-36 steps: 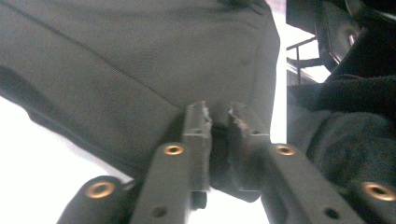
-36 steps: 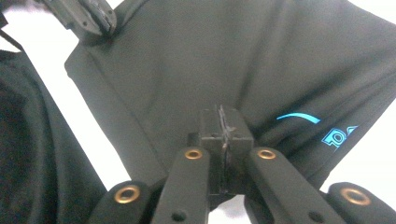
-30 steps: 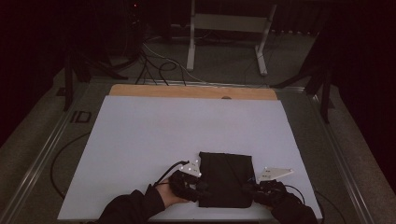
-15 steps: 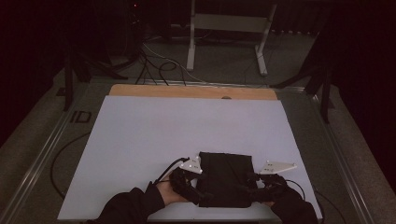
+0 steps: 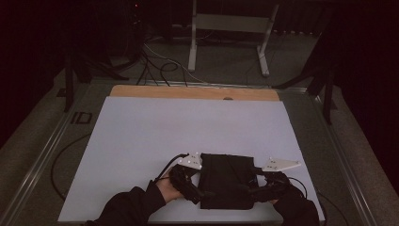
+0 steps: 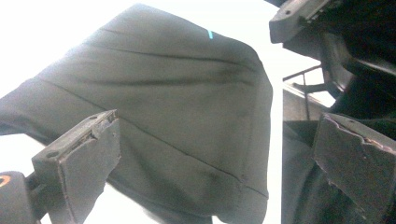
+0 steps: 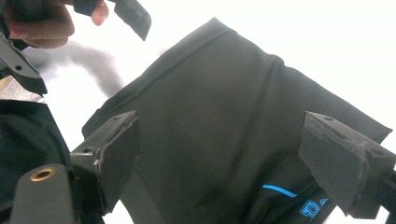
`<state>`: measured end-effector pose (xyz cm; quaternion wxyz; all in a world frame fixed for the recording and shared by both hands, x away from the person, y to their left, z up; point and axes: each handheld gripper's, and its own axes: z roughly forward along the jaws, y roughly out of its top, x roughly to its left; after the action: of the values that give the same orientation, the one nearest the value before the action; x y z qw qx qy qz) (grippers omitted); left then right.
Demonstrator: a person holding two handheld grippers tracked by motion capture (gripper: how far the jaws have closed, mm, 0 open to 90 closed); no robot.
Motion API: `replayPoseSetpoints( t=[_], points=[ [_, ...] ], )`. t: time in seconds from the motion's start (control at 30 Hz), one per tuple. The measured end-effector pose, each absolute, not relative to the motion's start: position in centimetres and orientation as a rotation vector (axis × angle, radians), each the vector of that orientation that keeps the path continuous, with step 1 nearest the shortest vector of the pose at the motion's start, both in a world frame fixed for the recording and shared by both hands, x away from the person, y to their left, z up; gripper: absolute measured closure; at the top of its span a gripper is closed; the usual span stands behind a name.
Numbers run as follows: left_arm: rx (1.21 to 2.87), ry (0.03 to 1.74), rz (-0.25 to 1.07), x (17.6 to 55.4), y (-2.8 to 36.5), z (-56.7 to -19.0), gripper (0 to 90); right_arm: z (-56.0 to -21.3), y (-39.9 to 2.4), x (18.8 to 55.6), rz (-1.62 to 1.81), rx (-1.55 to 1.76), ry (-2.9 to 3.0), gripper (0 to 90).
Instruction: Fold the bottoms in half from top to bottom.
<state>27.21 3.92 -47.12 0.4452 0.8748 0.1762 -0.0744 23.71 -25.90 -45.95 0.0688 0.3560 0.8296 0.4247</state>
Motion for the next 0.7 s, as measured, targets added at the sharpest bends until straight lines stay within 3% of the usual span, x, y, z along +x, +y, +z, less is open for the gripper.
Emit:
replayPoseSetpoints(
  t=[0.7],
  points=[
    [2.116,0.606,0.035,28.1,5.0,-44.1,0.0,-42.8,-25.5,25.0,1.237,1.056,2.387,10.0]
  ],
)
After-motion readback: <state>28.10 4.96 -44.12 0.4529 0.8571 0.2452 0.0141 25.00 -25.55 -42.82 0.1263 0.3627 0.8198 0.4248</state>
